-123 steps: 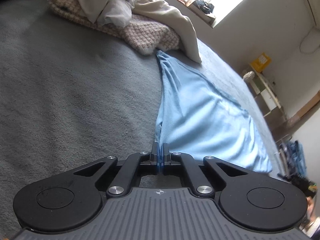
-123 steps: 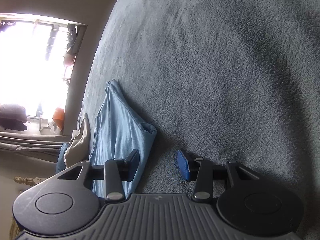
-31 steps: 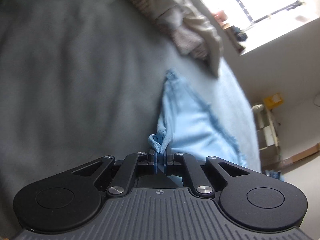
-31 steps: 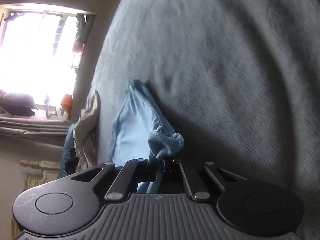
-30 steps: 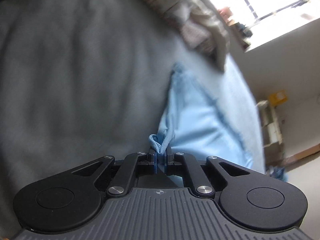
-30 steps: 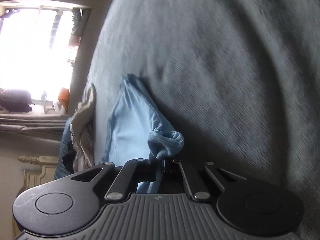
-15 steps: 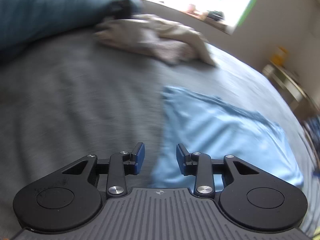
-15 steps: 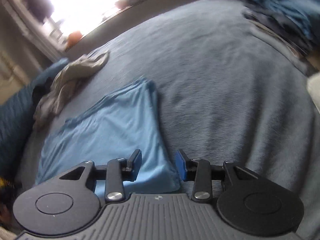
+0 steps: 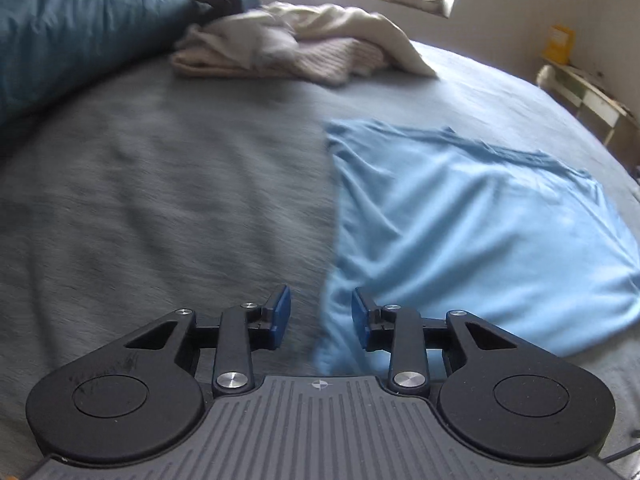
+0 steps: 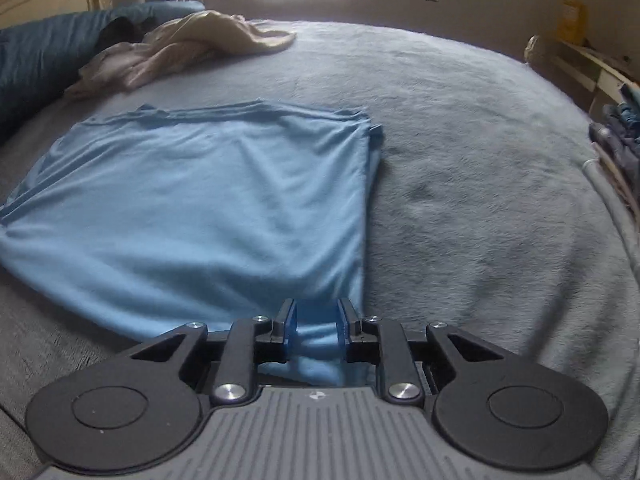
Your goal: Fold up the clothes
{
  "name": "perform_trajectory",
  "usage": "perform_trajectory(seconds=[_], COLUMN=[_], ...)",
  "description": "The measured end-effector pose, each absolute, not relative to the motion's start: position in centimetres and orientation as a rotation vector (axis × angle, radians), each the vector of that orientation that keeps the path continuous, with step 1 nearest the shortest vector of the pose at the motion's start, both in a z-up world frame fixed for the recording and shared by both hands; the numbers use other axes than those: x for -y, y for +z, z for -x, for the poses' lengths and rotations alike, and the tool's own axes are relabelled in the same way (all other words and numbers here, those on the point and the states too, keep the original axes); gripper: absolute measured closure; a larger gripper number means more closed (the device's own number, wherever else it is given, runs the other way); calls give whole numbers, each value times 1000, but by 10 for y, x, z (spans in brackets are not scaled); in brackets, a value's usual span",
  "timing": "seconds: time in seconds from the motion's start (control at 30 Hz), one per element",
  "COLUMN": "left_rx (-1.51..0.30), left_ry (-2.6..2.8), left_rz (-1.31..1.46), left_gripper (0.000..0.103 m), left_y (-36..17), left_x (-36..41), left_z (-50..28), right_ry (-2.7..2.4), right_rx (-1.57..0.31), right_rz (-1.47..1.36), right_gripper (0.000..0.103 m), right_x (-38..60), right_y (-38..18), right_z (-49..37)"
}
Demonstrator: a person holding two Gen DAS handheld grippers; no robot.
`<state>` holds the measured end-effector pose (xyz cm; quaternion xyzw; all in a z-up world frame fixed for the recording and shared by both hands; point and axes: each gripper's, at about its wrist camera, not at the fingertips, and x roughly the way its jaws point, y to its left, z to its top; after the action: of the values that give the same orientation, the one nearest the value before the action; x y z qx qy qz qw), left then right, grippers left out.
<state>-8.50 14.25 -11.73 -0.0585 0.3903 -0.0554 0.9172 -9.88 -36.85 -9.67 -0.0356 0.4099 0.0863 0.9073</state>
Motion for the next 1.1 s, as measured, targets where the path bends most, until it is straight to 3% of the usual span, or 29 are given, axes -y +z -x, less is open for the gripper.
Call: perform_trajectory(seconds=[0.3,0.67,0.87,1.1], left_rx=[-771,-762,-789,-762], left_ry=[-113,-127,53,54], left_rz=[31,149,159,296], left_gripper=[70,69,73,70], left_y=[-133,-123,-139,-123], left_x=[-113,-141,-144,-171], left_z=[56,40,29,50], right_ry=[386,285,191,300], right_rx=[-808,-775,-823,-754], right_rz=[61,-66,66,0], right_gripper=[80,83,83,83], right_x=[314,343,328,316], right_y=[-108,-107,-120,-79], right_z=[72,54,40,15])
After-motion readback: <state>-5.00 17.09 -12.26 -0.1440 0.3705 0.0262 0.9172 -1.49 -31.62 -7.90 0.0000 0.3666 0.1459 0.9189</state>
